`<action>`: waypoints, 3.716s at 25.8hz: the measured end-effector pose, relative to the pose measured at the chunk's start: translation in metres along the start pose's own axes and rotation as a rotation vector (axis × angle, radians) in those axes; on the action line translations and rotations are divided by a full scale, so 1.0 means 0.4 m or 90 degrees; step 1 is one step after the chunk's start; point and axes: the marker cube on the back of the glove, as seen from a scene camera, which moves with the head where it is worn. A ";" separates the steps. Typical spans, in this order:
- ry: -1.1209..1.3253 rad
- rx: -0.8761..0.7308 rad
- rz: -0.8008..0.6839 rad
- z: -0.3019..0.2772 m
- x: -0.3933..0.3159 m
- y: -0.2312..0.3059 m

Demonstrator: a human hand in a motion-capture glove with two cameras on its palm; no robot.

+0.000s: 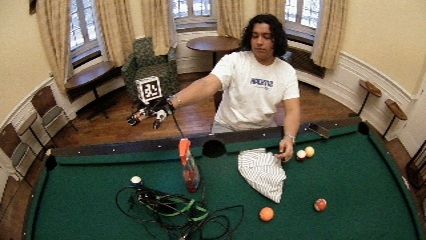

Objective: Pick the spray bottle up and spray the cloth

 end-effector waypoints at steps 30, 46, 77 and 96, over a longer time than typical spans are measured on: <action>-0.527 -0.295 -0.392 0.101 0.046 0.131; -0.623 -0.486 -0.485 0.106 0.057 0.138; -0.664 -0.537 -0.444 0.216 -0.012 0.080; -0.703 -0.327 -0.301 0.273 -0.075 -0.003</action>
